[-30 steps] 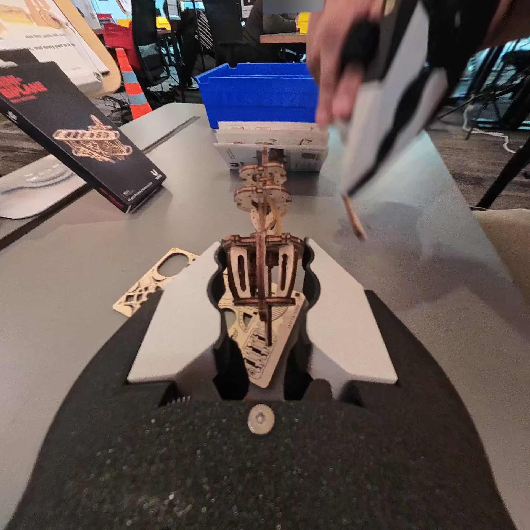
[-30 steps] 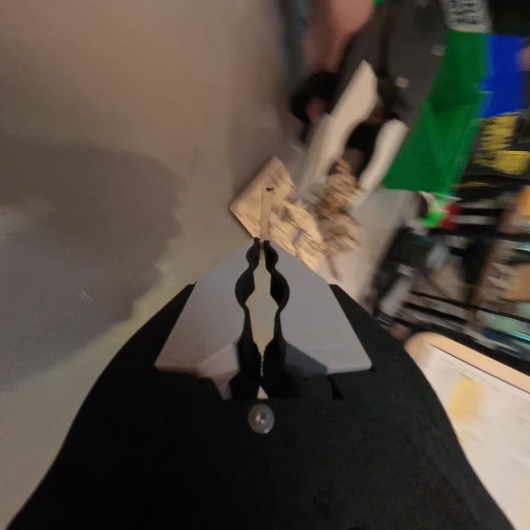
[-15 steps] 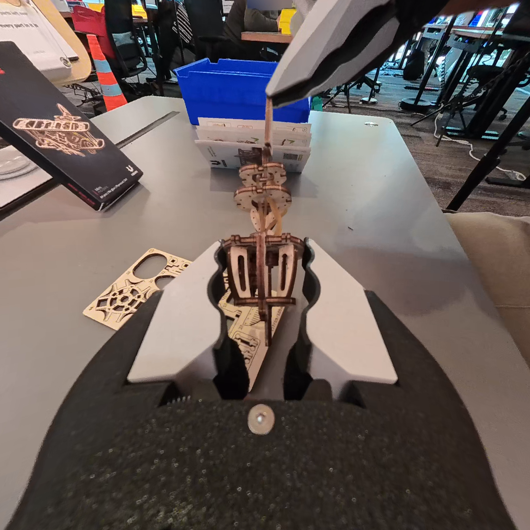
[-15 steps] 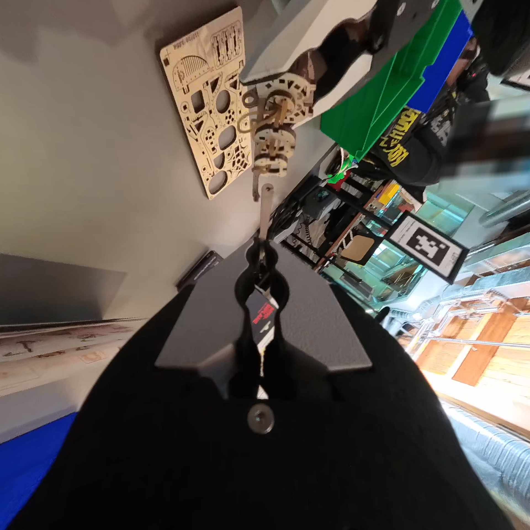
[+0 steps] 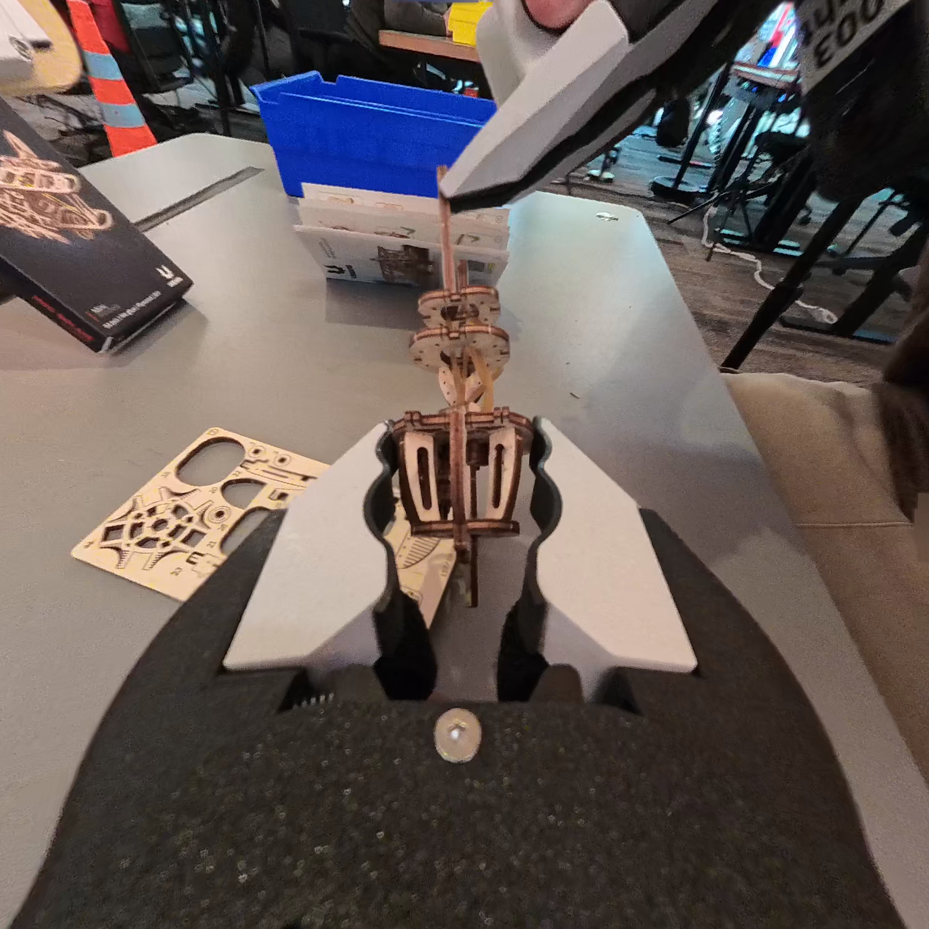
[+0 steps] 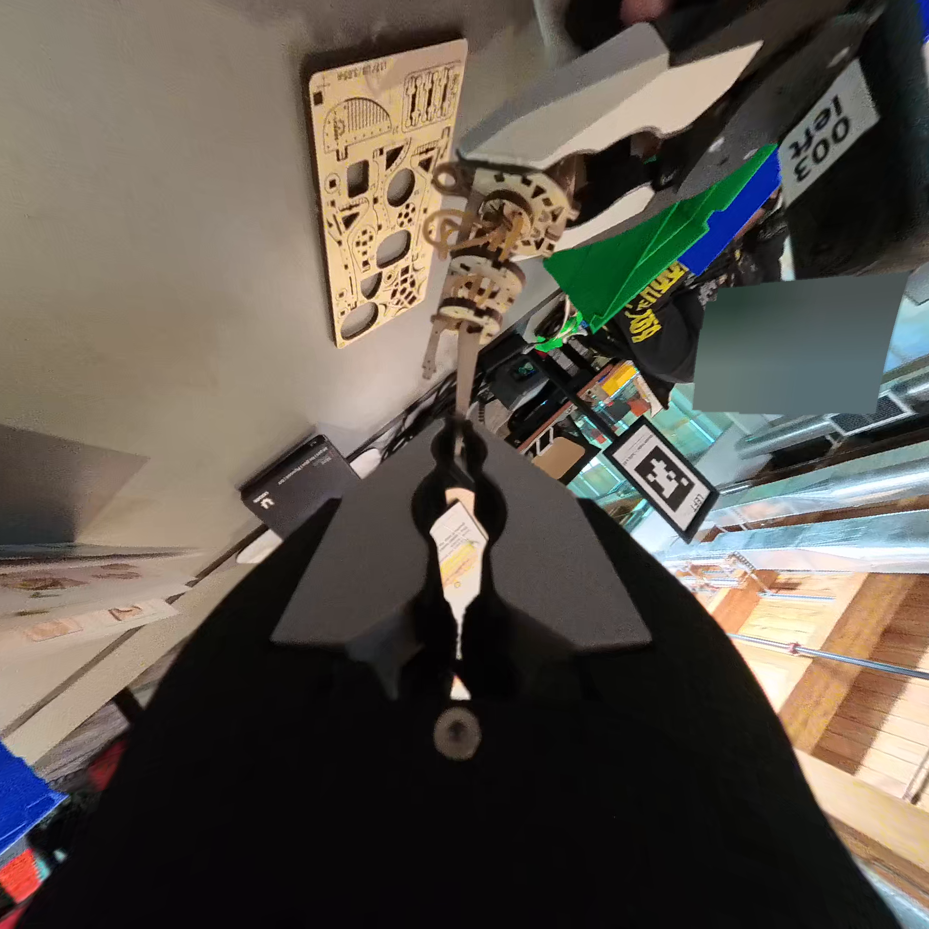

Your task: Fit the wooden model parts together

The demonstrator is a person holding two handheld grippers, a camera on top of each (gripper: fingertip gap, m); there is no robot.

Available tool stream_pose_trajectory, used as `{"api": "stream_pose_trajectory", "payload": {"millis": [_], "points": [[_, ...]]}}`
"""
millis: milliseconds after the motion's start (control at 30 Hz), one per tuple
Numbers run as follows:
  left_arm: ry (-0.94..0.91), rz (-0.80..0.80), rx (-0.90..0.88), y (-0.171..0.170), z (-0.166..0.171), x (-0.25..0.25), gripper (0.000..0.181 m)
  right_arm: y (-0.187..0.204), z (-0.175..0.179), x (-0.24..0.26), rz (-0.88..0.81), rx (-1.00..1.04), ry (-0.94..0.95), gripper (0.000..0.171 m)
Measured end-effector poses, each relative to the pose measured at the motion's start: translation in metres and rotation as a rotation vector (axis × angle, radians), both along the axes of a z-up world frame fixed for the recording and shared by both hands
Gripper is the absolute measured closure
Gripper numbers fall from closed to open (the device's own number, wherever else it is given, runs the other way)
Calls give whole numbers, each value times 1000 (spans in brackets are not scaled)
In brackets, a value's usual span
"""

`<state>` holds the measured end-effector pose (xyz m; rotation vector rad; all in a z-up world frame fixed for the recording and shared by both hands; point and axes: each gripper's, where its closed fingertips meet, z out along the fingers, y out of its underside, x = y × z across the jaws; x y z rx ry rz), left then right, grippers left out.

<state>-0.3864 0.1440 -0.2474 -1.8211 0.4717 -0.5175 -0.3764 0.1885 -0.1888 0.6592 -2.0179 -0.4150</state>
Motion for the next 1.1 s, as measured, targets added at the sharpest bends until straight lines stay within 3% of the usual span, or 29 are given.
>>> {"api": "stream_pose_trajectory", "payload": {"millis": [267,467,667,867,1100], "points": [[-170,-111,-49,-10,8,10,131,-9,7,7,150,-25,74,170],[-191,-162,-66,-15,7,17,132,-12,7,10,187,-34,86,169],[-133,-112,-26,-9,6,12,131,-9,-1,16,47,-201,-102,170],[-18,-76,3,-7,1,10,131,-10,-5,18,-2,-185,-194,170],[-21,-104,-14,-9,-3,15,131,-13,-12,19,-22,-204,-305,169]]}}
